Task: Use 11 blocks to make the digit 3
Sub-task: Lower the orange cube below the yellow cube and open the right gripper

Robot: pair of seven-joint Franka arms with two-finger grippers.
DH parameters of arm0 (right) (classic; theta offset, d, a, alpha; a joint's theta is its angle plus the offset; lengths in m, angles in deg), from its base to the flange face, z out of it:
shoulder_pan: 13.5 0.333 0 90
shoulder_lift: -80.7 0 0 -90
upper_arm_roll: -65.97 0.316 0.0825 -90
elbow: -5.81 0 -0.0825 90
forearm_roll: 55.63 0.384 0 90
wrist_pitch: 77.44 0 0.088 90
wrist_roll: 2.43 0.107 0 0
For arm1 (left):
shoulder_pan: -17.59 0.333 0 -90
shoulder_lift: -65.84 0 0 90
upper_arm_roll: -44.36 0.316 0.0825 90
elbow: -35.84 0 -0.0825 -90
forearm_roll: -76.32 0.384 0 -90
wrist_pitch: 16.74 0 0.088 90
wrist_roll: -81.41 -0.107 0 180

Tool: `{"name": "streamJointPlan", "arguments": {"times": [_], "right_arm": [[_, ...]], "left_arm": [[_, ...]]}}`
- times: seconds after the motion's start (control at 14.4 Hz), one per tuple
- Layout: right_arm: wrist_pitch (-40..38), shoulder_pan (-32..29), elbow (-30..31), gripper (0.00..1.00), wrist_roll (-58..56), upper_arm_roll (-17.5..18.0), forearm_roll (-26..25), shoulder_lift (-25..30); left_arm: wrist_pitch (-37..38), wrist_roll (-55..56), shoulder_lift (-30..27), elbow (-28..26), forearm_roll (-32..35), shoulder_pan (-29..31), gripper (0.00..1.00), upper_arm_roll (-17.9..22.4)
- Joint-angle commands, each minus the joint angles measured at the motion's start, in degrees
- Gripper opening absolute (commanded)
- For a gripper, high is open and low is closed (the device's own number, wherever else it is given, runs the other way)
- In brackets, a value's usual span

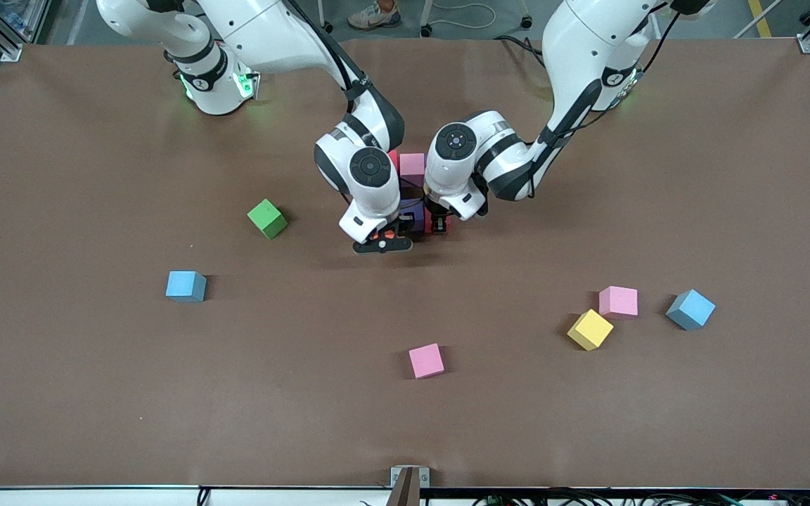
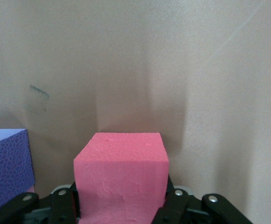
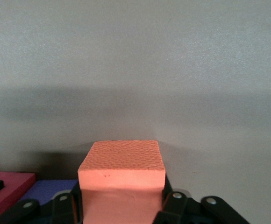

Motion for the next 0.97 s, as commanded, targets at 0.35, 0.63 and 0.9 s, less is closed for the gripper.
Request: {"name": "streamJointPlan", "arguments": {"times": [0.35, 0.63, 0.9], "right_arm": [[0.20, 0.03, -2.83, 1.00, -1.36, -0.50, 0.71, -2.15], [0.11, -0.76, -4.05, 1.00, -1.27, -0.58, 0.89, -1.89], [0.20, -3.30, -4.15, 1.00, -0.40, -0.67, 1.24, -1.28]], "left_arm": [[-0.22, 0.25, 0.57, 0.75, 1.16, -0.40, 0.39, 0.13], [-0.22, 0.43, 0.57, 0.75, 1.16, -0.40, 0.39, 0.13], [-0.22, 0.52, 0.48, 0.83, 1.16, -0.67, 0.39, 0.13]]}}
